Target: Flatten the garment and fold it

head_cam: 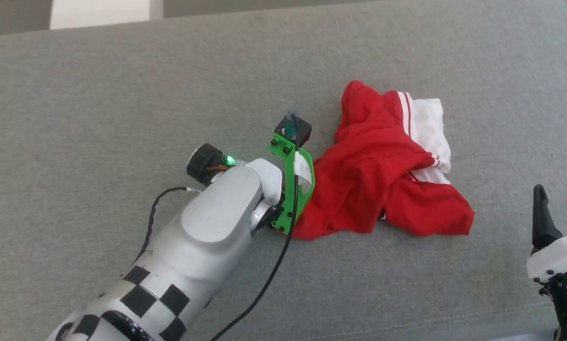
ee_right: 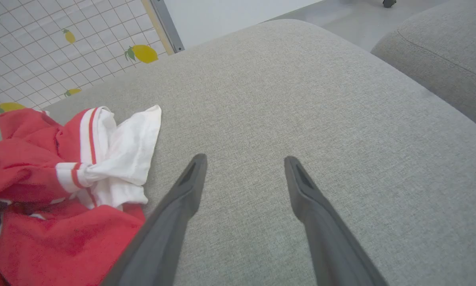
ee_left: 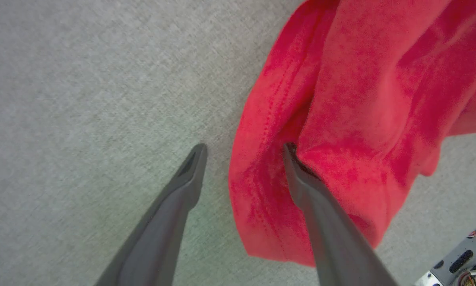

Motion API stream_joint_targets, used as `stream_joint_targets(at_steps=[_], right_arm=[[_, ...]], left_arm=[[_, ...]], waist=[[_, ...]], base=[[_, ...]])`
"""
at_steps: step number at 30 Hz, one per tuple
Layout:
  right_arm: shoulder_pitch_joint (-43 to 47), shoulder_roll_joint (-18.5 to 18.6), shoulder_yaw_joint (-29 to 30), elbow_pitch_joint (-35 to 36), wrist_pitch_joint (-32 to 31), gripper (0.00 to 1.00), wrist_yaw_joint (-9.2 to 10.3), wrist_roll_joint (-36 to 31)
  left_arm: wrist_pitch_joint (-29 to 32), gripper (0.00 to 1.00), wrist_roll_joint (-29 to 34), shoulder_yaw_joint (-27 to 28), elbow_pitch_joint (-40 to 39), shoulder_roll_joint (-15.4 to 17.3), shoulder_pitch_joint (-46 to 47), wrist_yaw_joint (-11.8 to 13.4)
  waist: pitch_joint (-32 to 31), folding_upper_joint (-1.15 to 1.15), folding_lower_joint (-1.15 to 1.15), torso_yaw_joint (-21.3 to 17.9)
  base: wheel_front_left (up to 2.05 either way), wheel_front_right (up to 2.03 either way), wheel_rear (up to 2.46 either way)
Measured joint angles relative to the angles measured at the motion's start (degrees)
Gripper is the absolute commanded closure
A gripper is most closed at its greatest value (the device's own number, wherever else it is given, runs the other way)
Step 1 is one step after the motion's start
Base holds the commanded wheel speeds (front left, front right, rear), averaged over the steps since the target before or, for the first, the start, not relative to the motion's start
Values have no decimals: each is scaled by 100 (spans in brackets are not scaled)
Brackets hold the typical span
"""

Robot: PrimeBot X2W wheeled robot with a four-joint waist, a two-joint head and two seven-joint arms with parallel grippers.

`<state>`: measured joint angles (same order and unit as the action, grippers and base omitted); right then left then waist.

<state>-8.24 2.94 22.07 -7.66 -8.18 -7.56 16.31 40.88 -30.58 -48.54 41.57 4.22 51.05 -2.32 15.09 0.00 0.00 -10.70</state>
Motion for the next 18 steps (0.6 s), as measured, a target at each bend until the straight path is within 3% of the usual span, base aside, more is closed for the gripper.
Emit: stream_joint_targets(at_steps=[4,5,6,7,13,18], right_arm=[[-7,0,21,-69,49,0,0,1],[-9,0,20,-81,59,0,0,1],[-14,1,21,-98,65,0,0,1],[-28,1,16,-115,66,0,0,0],[-117,1,-38,-156,90,0,-1,-11],[-110,1,-12,-168,89,0,0,-87]], left_arm=[[175,0,-97,-78,127,-31,13,-71],[203,26,-97,-103,133,-31,32,-74],[232,73,-120,-111,134,-34,45,-98],[237,100,-158,-110,133,-35,56,-116],[-131,100,-482,-14,79,-136,25,-159],[-865,100,-857,458,-32,-146,-28,57]], waist=[[162,0,0,-88],[185,0,0,-97],[209,0,0,-99],[221,0,0,-90],[191,0,0,63],[94,0,0,268]], base=[[0,0,0],[0,0,0],[0,0,0],[0,0,0],[0,0,0],[0,0,0]])
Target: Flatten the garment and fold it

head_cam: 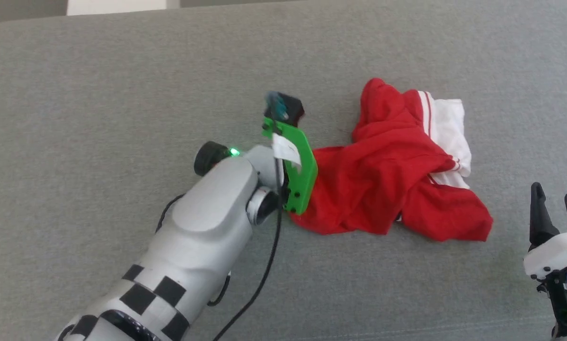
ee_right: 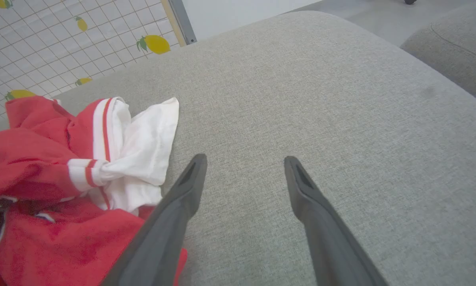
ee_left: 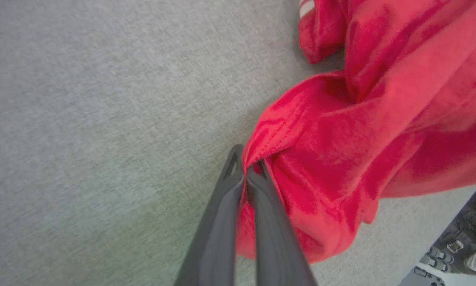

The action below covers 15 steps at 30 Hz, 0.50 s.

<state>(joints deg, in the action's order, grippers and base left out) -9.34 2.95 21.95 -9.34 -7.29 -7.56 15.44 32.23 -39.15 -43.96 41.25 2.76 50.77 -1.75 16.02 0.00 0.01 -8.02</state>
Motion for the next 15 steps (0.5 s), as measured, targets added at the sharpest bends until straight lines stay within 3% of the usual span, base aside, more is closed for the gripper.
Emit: stream_joint_targets(at_steps=[7,15], right_arm=[[85,-1,-4,69,-92,0,0,-125],[248,-4,-153,197,-254,0,0,-157]], left_arm=[[-882,100,-408,877,-332,227,2,378],[-1400,100,-978,2025,-880,1229,-890,1136]], waist=[[-218,0,0,399],[-490,0,0,901]], base=[[0,0,0],[0,0,0]])
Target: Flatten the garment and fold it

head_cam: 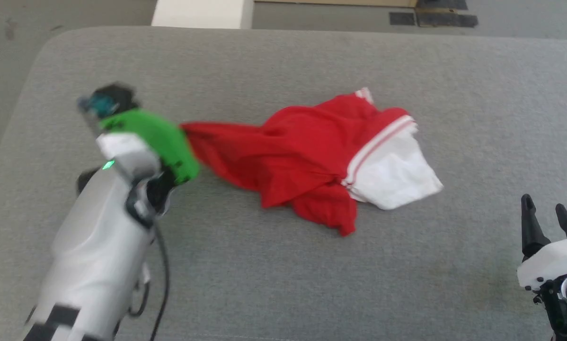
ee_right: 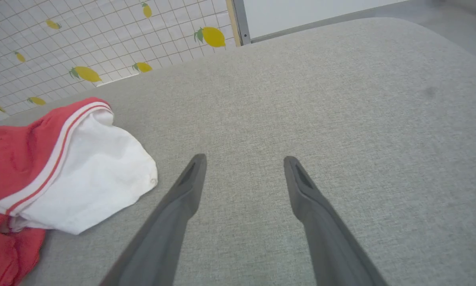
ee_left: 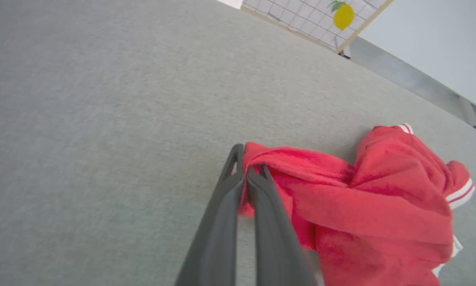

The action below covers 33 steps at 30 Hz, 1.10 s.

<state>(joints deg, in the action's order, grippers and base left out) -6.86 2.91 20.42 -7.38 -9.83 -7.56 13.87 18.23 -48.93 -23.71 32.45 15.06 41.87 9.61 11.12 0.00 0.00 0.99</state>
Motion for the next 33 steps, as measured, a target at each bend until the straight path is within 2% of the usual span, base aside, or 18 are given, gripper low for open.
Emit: stream_joint_targets(at_steps=[5,8,11,12,13,14,19,22,24,28,33], right_arm=[[42,0,-79,75,-59,0,0,0],[47,-1,-118,113,-100,0,0,1],[49,0,-116,142,-126,0,-1,1],[51,0,-116,145,-126,0,0,1],[52,0,-121,148,-127,0,0,0],[54,1,-124,151,-135,0,0,-2],[58,1,-174,163,-151,0,0,-23],[59,0,-229,157,-152,0,0,-22],[66,0,-246,146,-149,0,0,-21],[105,1,-282,109,-123,0,0,-13],[120,1,-302,88,-129,0,0,-7]], left_arm=[[-41,100,-370,465,-427,336,-1220,433],[-36,100,-522,533,-706,316,-1908,557],[-63,100,-710,573,-954,232,-2360,567],[-108,93,-743,601,-1032,197,-2437,565],[-193,44,-754,620,-1135,178,-2499,555],[-343,0,-753,661,-1255,176,-2531,528],[-1519,0,-442,1005,-2004,337,-2540,338],[-2415,0,143,1104,-2357,601,-2609,255],[-2929,0,458,1144,-2494,664,-2758,255],[-3253,0,1113,1124,-2700,669,-3156,308],[-3290,0,1661,1285,-2996,401,-3476,323]], waist=[[-118,0,0,244],[-143,0,0,324],[-140,0,0,355],[-142,0,0,358],[-148,0,0,359],[-159,0,0,357],[-232,0,0,312],[-279,0,0,250],[-313,0,0,216],[-370,0,0,169],[-374,0,0,173]], base=[[0,0,0],[0,0,0],[0,0,0],[0,0,0],[0,0,0],[0,0,0],[0,0,0],[0,0,0],[0,0,0],[0,0,0],[0,0,0]])
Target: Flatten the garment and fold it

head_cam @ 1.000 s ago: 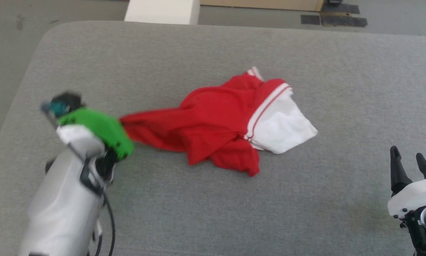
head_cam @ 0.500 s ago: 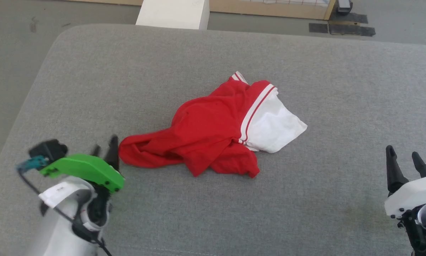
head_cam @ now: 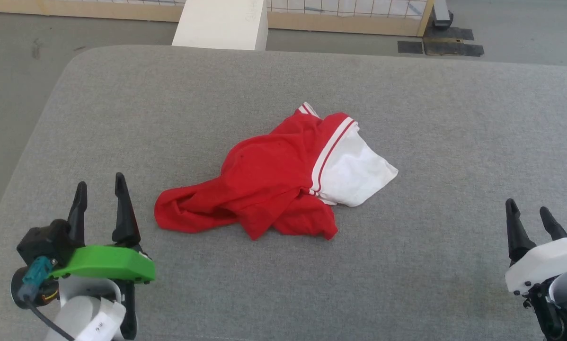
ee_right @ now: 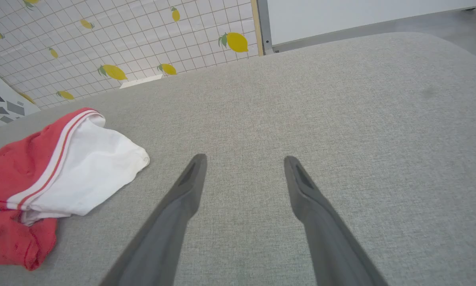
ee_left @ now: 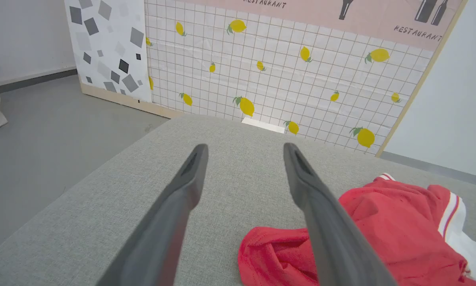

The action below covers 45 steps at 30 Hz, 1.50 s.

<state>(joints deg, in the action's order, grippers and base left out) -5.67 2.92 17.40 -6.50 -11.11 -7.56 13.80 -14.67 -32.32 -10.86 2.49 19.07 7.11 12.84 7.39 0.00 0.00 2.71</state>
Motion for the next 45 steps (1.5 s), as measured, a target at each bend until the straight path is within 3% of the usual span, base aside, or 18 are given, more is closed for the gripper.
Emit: stream_joint_targets(at_steps=[6,11,21,34,35,36,37,38,45], right_arm=[[-137,2,-339,15,-434,0,0,-174],[-956,109,-1061,-45,-1329,0,0,-358],[-2915,994,-2719,-799,-3640,0,-1,-634],[-3606,1601,-4154,-1213,-4478,0,2,-163],[-3643,1651,-4179,-1206,-4569,20,4,-40],[-3665,1691,-4207,-1190,-4615,68,5,40],[-3669,1719,-4232,-1167,-4637,96,4,116],[-3668,1734,-4242,-1160,-4644,100,4,200],[-3556,1699,-3796,-1099,-4138,100,-1,420]], left_arm=[[-10,0,576,213,-175,-303,-77,-165],[-10,0,820,248,-116,-454,-59,-328],[-11,0,981,4,223,-754,455,-575],[-11,0,1065,38,508,-1102,694,-770],[-11,0,1115,55,526,-1123,703,-782],[-11,0,1147,67,544,-1135,707,-795],[-11,0,1176,83,567,-1145,707,-820],[-11,0,1181,98,588,-1152,707,-833],[-11,0,1258,199,688,-1155,703,-928]], waist=[[137,0,0,29],[342,0,0,57],[1024,0,0,342],[1665,0,0,786],[1682,0,0,809],[1686,0,0,821],[1678,0,0,825],[1663,0,0,823],[1445,0,0,678]], base=[[0,0,0],[0,0,0],[0,0,0],[0,0,0],[0,0,0],[0,0,0],[0,0,0],[0,0,0],[0,0,0]])
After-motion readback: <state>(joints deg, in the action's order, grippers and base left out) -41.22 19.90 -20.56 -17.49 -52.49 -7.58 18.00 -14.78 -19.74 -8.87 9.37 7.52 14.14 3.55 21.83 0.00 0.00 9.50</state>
